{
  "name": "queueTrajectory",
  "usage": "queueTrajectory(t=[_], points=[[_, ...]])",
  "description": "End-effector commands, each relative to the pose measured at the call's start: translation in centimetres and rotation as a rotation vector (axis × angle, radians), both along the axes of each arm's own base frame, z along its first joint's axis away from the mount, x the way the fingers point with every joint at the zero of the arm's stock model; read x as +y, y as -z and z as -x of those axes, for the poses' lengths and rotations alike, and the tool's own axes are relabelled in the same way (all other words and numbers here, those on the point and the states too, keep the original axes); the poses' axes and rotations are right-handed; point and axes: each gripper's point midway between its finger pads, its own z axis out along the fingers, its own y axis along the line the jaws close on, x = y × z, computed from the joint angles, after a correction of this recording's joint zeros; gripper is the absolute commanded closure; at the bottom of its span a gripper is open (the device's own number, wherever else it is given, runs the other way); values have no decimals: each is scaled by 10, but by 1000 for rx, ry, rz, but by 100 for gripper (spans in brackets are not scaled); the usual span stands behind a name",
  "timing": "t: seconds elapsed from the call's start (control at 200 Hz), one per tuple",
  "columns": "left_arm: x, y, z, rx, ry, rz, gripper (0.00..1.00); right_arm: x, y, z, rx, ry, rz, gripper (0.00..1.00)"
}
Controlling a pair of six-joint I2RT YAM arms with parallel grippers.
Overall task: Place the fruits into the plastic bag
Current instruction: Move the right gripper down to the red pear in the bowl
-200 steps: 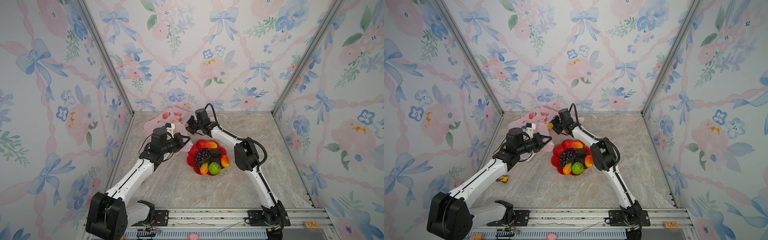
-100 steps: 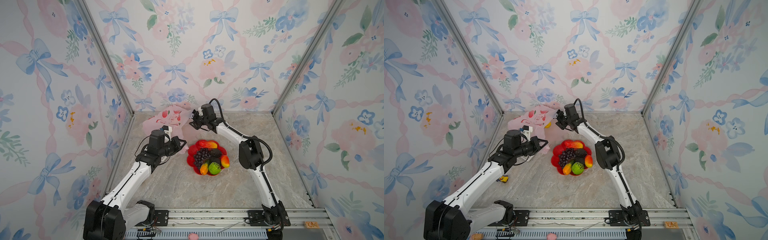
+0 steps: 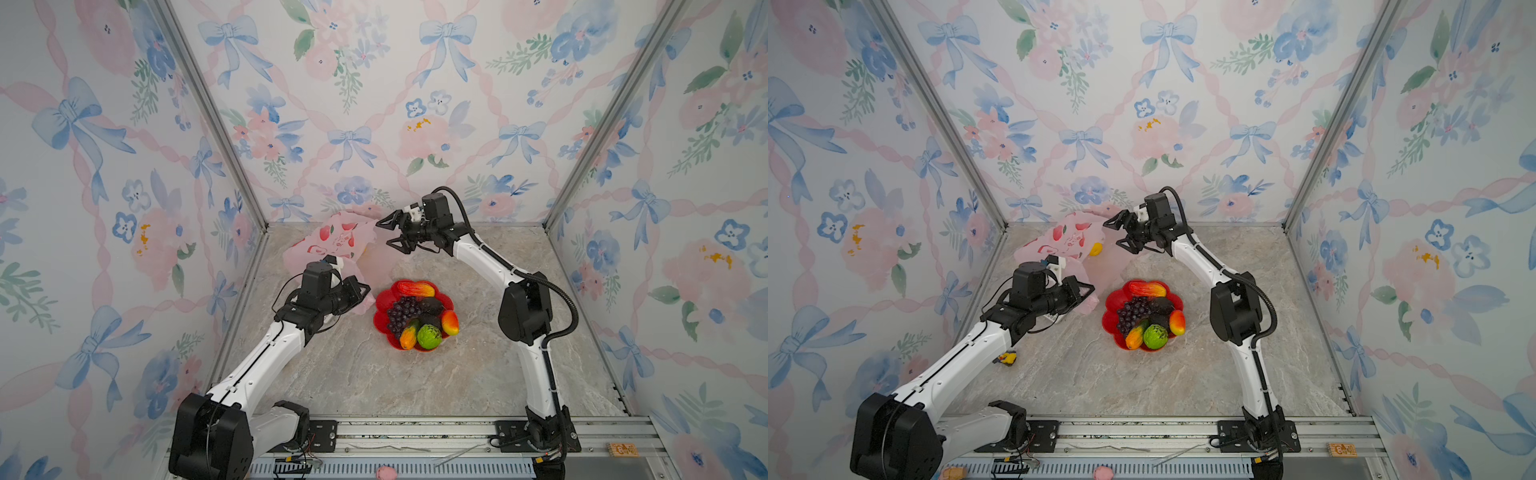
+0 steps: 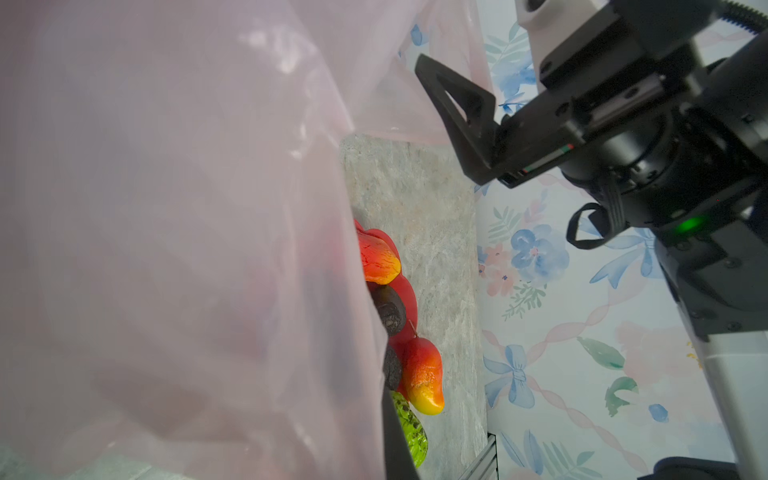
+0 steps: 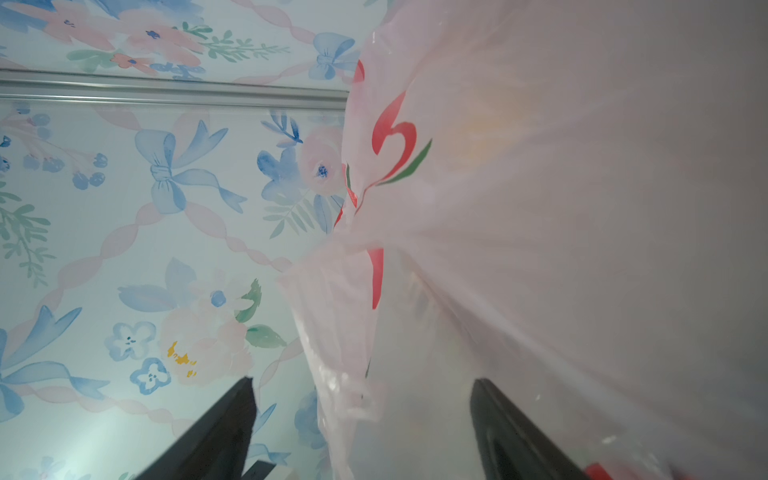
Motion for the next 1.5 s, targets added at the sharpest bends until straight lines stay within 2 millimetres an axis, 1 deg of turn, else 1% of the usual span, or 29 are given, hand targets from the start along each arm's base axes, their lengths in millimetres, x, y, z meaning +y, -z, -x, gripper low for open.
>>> queueTrajectory(t=[0.0,0.11,0.17,0.185,0.3,0.35,0.415,0.465,0.535,0.66,0.745,0.83,0.945,1.07,1.215,1.355,1.495], points=[[0,-7,-9,-30,-4,-18,100,-20,-3,53,105,-132,45,17],[-3,-6,-11,-26,1,-17,100,-43,-11,90,120,-200,109,17],[-5,-6,-12,-29,6,-17,100,-64,-14,112,109,-247,203,17],[-5,-6,-12,-30,5,-17,100,-71,-14,114,88,-244,253,17],[-5,-4,-11,-25,9,-18,100,-130,-4,160,72,-364,620,17],[-6,-2,-11,-21,12,-18,100,-157,1,177,80,-413,787,16],[-6,0,-10,-17,17,-20,100,-184,9,197,106,-469,947,15],[-7,1,-9,-17,20,-20,100,-196,15,210,127,-489,1003,14],[-7,1,-9,-18,21,-21,100,-205,29,226,174,-482,1006,14],[-4,2,-6,-21,14,-26,100,-209,54,245,235,-450,975,15],[-4,4,-3,-20,13,-26,100,-206,67,250,246,-424,961,16],[-4,6,-1,-14,13,-26,100,-203,77,249,245,-405,955,16],[-3,7,1,-12,13,-26,100,-199,85,236,219,-364,957,18],[-3,6,0,-15,12,-25,100,-189,96,220,201,-324,941,20],[-4,4,-2,-20,12,-23,100,-188,112,206,198,-294,968,23],[-6,2,-3,-23,15,-17,100,-188,124,200,197,-298,1002,26],[-6,1,-3,-25,15,-18,100,-189,133,199,203,-309,1031,28]])
